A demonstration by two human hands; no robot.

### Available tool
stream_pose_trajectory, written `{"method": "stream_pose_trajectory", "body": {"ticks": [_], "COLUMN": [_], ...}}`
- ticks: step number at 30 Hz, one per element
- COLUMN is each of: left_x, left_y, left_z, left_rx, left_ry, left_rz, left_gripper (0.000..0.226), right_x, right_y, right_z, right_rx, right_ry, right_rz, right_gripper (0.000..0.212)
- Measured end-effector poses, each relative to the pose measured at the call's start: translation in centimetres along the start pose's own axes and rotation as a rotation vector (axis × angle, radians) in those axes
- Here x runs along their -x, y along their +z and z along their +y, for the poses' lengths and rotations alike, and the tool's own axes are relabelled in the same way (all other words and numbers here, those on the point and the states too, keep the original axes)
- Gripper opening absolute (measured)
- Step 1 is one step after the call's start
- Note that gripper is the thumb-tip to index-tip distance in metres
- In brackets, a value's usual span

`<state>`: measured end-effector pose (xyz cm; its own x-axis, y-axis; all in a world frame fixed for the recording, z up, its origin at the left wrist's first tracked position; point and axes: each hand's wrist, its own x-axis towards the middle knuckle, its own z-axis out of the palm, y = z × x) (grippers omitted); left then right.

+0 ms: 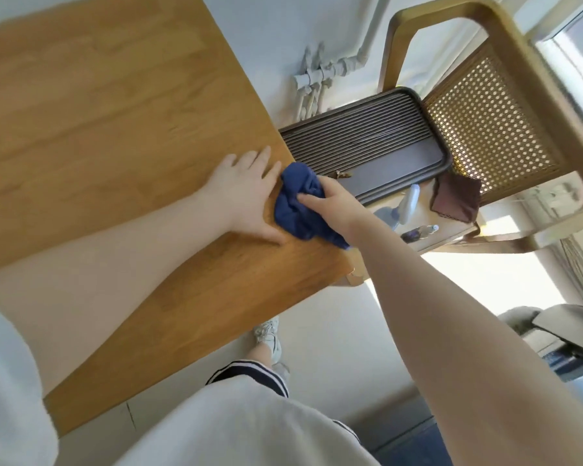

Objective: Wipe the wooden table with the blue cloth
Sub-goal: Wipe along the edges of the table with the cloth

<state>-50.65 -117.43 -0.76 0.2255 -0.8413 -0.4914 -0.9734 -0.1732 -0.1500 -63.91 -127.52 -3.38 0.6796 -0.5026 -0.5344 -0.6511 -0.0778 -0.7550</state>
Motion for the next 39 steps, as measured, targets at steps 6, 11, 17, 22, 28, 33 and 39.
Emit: {"method": "stream_pose_trajectory", "body": {"ticks": [6,11,17,22,28,33,39], "left_x": [-1.0,-1.2,-1.2,-1.0,-0.9,0.5,0.1], "left_y": [-0.5,-0.4,0.0,-1.1,-2.0,-1.0,-0.1], "left_z": [1.1,0.7,1.3,1.4,2.3,3.3,2.6], "left_rx": [0.044,0.123,0.203,0.291,0.263,0.389,0.461], "left_ry": [-0.047,-0.075,-0.293,-0.323,-0.405,-0.568,-0.552], "left_rz": [-0.020,-0.027,-0.142,-0.166,-0.200,-0.202,-0.140], "left_gripper": [0.136,0.142,0.158,0.156,0.150,0.146,0.145], "right_x": [2.4,-2.2,-3.0,-2.3,-7.4,-5.2,-7.8], "right_y": [-3.3,-1.9,-1.7,-3.7,-1.6,-2.0,-1.5], "right_z": [4.4,-0.8,0.8,2.9,-2.4,1.2,-0.8], "right_rx": [-0.035,-0.040,-0.296,-0.241,-0.205,-0.175,-0.276], "right_ry": [0.122,-0.044,-0.037,-0.063,-0.216,-0.269,-0.261], "right_rz": [-0.267,-0.166,-0.349,-0.515,-0.317,-0.432,-0.407], "right_gripper": [0.041,0.052,0.065,0.060,0.057,0.070,0.072]}}
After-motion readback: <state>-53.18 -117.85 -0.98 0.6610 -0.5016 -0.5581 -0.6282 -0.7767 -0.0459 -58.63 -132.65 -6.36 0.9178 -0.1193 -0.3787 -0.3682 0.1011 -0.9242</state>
